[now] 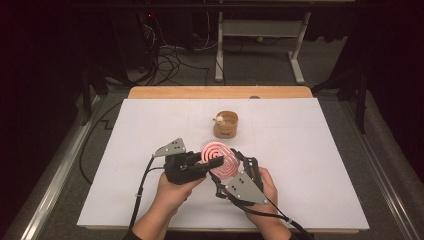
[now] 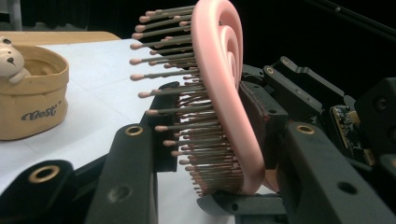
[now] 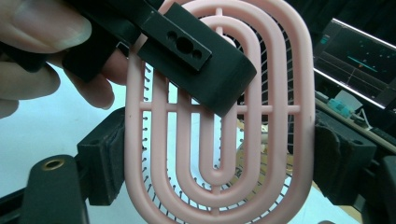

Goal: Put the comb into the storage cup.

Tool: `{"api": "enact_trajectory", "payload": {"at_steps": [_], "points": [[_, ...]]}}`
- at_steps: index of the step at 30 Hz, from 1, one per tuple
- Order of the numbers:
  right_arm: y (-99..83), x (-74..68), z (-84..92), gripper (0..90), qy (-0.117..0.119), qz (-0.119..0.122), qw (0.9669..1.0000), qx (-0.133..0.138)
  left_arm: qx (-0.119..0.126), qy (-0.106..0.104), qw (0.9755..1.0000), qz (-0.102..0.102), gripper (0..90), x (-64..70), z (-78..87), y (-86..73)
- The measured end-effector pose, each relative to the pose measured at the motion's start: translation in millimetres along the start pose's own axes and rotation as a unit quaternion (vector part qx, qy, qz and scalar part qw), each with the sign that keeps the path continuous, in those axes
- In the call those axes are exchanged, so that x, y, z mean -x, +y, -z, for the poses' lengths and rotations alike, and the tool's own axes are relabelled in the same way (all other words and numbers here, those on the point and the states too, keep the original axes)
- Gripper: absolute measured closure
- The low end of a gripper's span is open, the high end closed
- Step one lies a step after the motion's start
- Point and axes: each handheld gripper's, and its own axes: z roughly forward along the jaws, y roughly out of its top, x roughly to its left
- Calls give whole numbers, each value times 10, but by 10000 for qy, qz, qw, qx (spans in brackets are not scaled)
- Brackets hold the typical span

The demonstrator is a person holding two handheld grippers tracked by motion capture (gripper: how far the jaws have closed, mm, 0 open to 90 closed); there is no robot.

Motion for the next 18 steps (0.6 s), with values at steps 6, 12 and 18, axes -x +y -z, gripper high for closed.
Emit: {"api": "enact_trajectory", "payload": {"at_steps": [6, 12, 18], "points": [[-7, -10, -11, 197, -78, 31, 10000, 1, 15, 57, 9999, -84, 619, 26, -1, 3], [-3, 4, -14, 196, -77, 17, 10000, 8, 67, 100, 9998, -184, 623, 61, 3, 22], [16, 14, -9, 195, -72, -32, 10000, 45, 133, 131, 9995, -255, 625, 91, 16, 37]]}}
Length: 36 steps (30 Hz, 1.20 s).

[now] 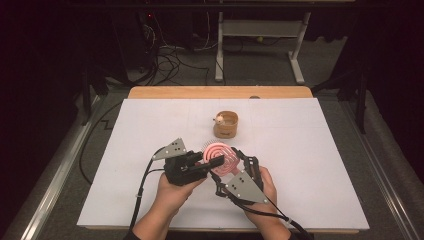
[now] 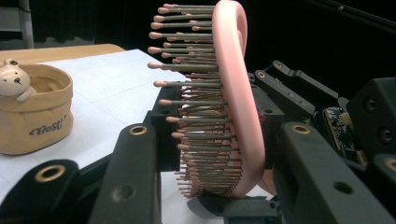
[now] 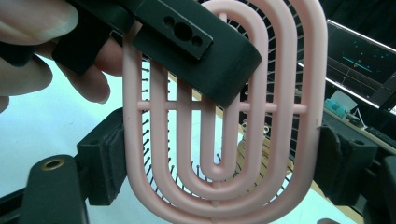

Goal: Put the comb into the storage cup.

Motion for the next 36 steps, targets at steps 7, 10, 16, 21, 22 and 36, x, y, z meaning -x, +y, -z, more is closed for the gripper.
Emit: {"api": "enact_trajectory", "payload": {"at_steps": [7, 10, 16, 21, 22, 36], "points": [[8, 15, -2, 193, 37, 0, 10000, -16, 36, 10, 10000, -62, 625, 12, -3, 2], [8, 15, -2, 191, 33, -1, 10000, -21, 29, 22, 9999, -94, 626, 18, -5, 3], [3, 23, -2, 187, 50, 12, 10000, -31, 43, 49, 9999, -139, 627, 27, -10, 6], [-6, 27, -18, 164, 62, -5, 10000, -41, 53, 56, 9998, -160, 627, 25, -17, 7], [-9, 23, -24, 154, 93, 16, 9999, -61, 65, 57, 9998, -165, 628, 26, -15, 9], [-27, 26, -36, 115, 295, -102, 9995, -52, 199, 164, 9995, -197, 632, 4, 58, 48]]}}
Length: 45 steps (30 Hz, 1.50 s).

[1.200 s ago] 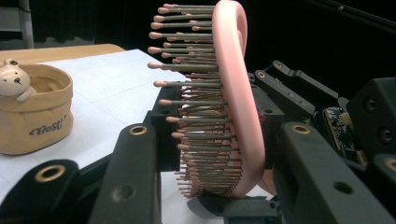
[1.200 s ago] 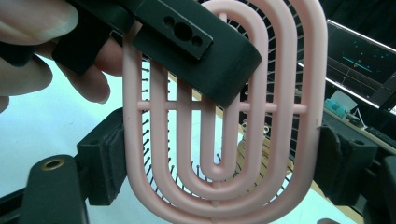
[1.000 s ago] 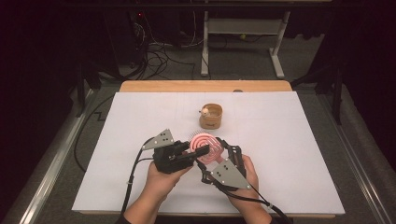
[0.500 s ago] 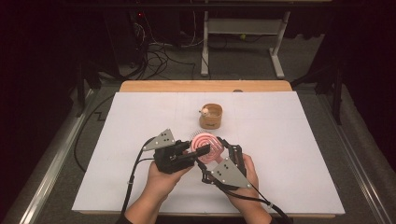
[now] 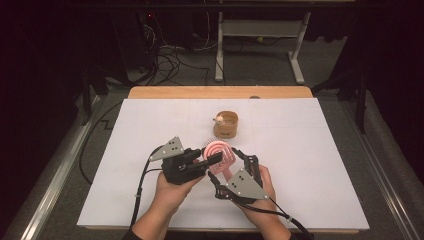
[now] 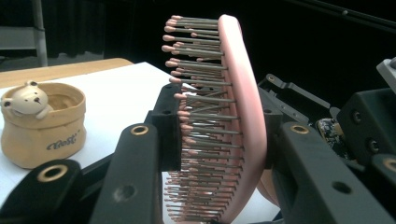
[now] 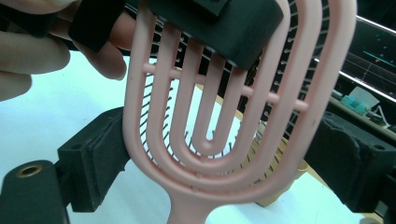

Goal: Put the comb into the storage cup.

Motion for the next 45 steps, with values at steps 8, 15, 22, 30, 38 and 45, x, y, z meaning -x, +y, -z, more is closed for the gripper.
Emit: {"api": "enact_trajectory", "payload": {"at_steps": [8, 15, 22, 30, 38, 45], "points": [[20, 68, 31, 44, 204, -397, 9990, 99, 110, 137, 9998, -70, 634, -36, 92, 47], [-9, 97, 35, 2, 336, -564, 9978, 43, 153, 271, 9994, -141, 635, -56, 148, 70], [-91, 152, 62, 2, 417, -798, 9959, -54, 206, 405, 9988, -184, 635, -66, 207, 91], [-226, 259, 107, 2, 403, -1001, 9939, -216, 246, 553, 9978, -259, 635, -79, 280, 118], [-393, 389, 163, 2, 308, -1093, 9925, -443, 206, 715, 9968, -306, 635, -115, 322, 116], [-560, 518, 273, 2, 190, -1264, 9899, -607, 228, 835, 9956, -353, 634, -143, 367, 120]]}}
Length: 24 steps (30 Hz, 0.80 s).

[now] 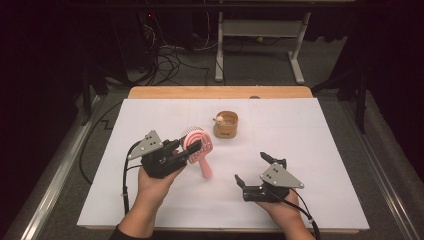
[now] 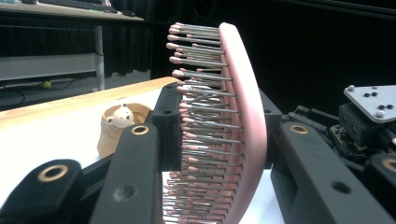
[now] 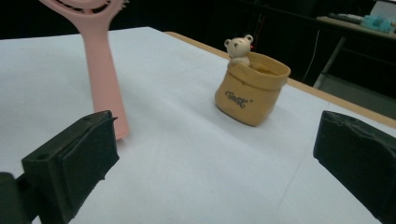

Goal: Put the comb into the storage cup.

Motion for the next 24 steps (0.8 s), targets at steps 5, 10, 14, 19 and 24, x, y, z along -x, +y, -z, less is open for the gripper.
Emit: {"api": "enact_trajectory", "payload": {"at_steps": [5, 10, 14, 19, 24], "points": [[-83, 101, 36, 2, -136, -139, 9998, -90, 7, 78, 10000, -27, 634, -15, 3, -8], [-160, 198, 69, 2, -191, -287, 9993, -160, 77, 122, 9999, -64, 634, -48, 38, -4], [-187, 240, 110, 1, -228, -372, 9989, -190, 118, 147, 9998, -115, 634, -55, 63, 0], [-231, 318, 200, 2, -292, -385, 9987, -176, 194, 150, 9996, -106, 634, -66, 85, 3], [-289, 372, 260, 2, -358, -384, 9983, -259, 230, 161, 9995, -124, 633, -77, 86, -2]]}}
